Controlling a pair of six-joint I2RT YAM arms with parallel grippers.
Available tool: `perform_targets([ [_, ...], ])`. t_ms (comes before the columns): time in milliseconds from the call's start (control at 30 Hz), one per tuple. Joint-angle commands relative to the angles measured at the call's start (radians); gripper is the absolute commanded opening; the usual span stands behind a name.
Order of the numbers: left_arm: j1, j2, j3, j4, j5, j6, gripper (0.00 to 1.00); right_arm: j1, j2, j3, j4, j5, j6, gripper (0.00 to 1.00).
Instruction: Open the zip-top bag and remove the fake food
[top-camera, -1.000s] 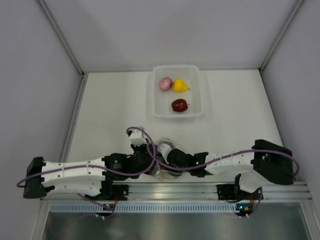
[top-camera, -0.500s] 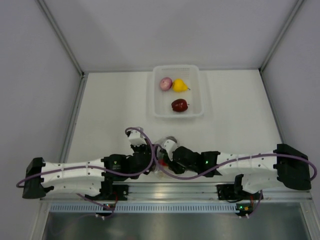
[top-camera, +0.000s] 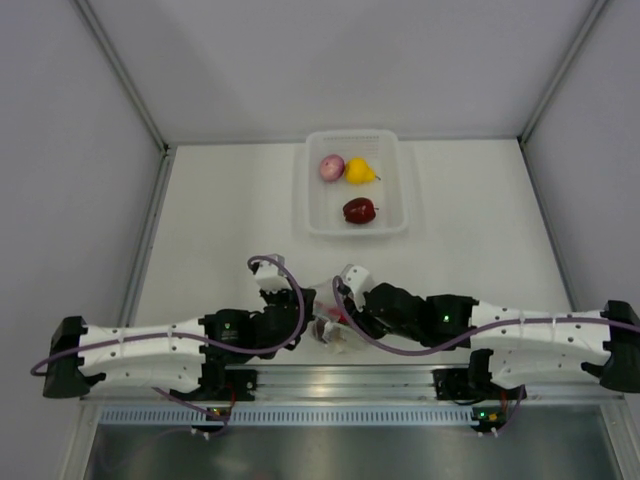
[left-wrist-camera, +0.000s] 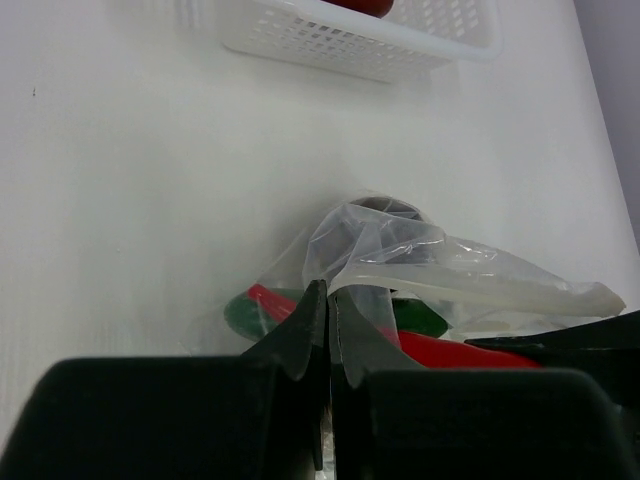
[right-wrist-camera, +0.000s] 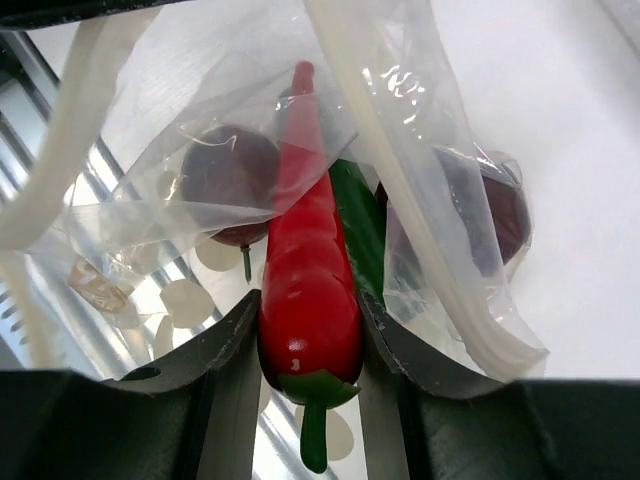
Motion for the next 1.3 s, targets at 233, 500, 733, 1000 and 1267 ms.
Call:
perform_targets([
  [233, -0.002, 0.007, 0.007, -0.015, -0.065, -0.019, 0.00, 0.021, -0.099, 0.084, -0.165, 0.010, 0.016, 0.00],
  [500, -0.003, 0.064, 0.129, -0.004, 0.015, 0.175, 0.00, 0.034, 0.145, 0.234, -0.269, -0.018, 0.012, 0.00],
  [733, -0.005, 0.063, 0.139, 0.045, 0.104, 0.254, 0.00, 0.043, 0.248, 0.353, -0.252, -0.013, 0.080, 0.00],
  [1000, -0.005, -0.069, 0.002, 0.220, 0.129, 0.304, 0.00, 0.044, 0.218, 0.373, -0.263, 0.030, 0.148, 0.00],
  [1267, -0.003, -0.094, -0.009, -0.008, -0.060, 0.070, 0.00, 0.044, -0.029, 0.305, -0.364, -0.117, 0.096, 0.00],
])
